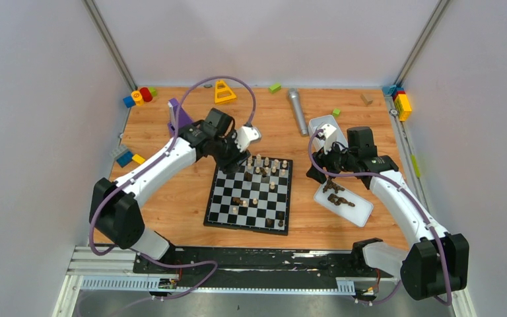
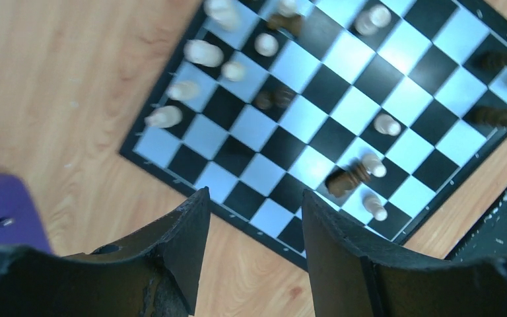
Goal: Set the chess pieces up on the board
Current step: Place the chess piece on the chessboard, then pick up the chess piece from the chessboard, then place the chess piece on the chessboard.
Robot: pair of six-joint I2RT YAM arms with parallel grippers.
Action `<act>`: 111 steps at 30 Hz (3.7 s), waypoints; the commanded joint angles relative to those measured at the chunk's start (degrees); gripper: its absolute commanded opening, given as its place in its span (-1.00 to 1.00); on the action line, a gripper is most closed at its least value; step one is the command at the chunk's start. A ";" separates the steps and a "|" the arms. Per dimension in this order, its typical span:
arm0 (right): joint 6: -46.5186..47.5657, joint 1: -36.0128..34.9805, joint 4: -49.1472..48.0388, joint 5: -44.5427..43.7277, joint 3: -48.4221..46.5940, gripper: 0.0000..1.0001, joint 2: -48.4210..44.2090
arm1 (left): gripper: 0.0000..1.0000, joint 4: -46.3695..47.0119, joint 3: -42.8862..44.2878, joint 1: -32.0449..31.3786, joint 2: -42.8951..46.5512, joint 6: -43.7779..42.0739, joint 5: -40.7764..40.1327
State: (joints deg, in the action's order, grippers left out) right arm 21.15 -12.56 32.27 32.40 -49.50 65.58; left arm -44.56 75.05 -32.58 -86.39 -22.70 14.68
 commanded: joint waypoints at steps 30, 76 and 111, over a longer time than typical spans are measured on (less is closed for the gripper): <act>1.50 0.32 -0.63 0.53 0.36 0.19 -0.21 | -0.30 7.13 4.42 -8.64 -18.29 -1.99 -1.80; 1.70 0.25 -0.29 -0.24 0.45 0.19 -0.20 | -0.91 -6.08 -9.30 -12.78 6.89 -8.17 3.71; 2.06 0.26 -0.34 -0.38 0.50 0.19 0.77 | -0.69 0.89 -23.99 -14.67 10.28 -8.51 8.52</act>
State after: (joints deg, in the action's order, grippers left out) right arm 22.20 -12.56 32.53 31.97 -49.50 66.61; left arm -46.57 49.19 -46.28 -74.98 -32.03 20.91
